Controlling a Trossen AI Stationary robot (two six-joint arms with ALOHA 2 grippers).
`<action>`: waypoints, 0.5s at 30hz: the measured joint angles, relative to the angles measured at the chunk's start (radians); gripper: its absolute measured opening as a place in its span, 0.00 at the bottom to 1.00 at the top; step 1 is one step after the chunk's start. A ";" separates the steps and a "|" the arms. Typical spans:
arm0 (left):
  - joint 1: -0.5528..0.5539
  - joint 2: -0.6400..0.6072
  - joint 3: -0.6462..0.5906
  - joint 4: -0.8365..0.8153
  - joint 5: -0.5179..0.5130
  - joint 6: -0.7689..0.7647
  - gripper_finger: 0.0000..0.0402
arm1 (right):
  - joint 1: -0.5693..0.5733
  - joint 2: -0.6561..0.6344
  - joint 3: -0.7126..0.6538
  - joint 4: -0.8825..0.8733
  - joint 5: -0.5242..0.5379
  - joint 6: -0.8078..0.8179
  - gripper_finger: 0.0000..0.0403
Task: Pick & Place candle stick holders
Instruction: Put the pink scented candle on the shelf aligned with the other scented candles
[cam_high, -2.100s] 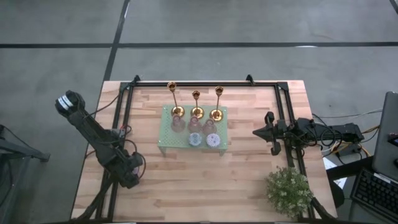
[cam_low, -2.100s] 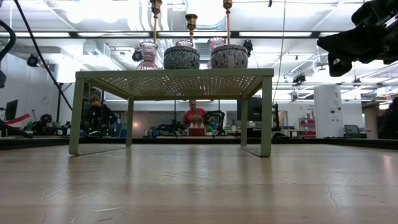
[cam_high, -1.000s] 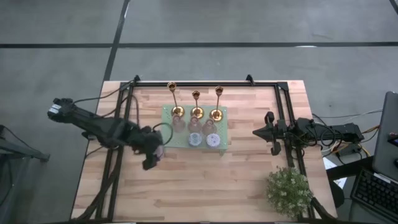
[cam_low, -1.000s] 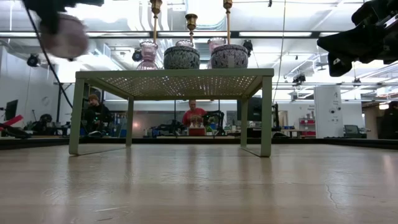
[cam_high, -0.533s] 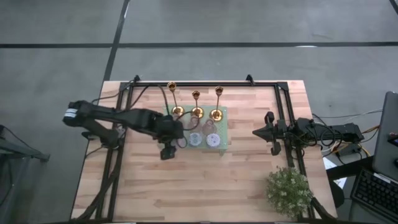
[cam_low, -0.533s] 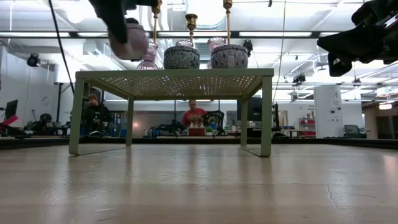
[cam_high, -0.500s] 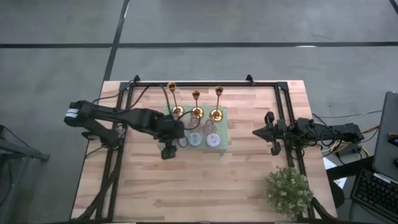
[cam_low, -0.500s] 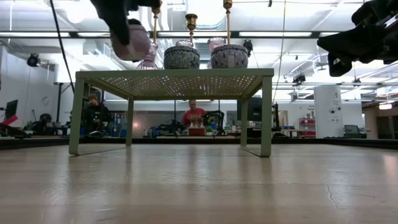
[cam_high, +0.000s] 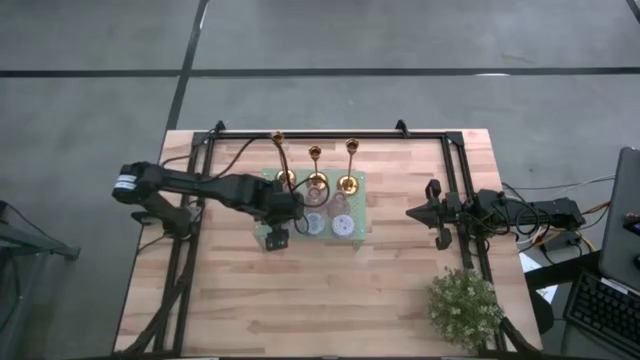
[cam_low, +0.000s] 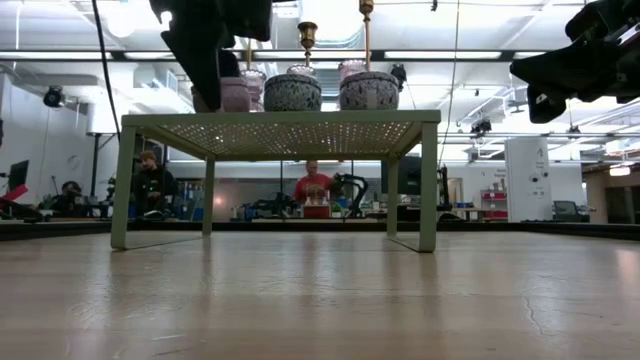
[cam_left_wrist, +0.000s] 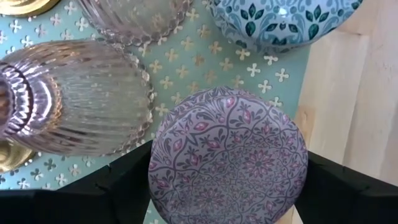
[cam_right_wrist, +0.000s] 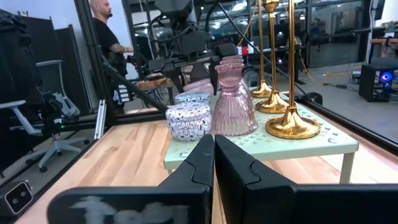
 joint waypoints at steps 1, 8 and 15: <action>0.000 0.000 0.000 -0.001 0.000 -0.006 0.79 | 0.000 0.000 0.000 0.000 0.000 0.000 0.02; 0.000 -0.003 0.000 0.004 -0.011 -0.054 0.83 | 0.000 0.000 0.000 0.000 0.000 0.000 0.02; 0.000 -0.004 0.000 0.006 -0.019 -0.064 0.85 | 0.000 0.000 0.000 0.000 0.000 0.000 0.02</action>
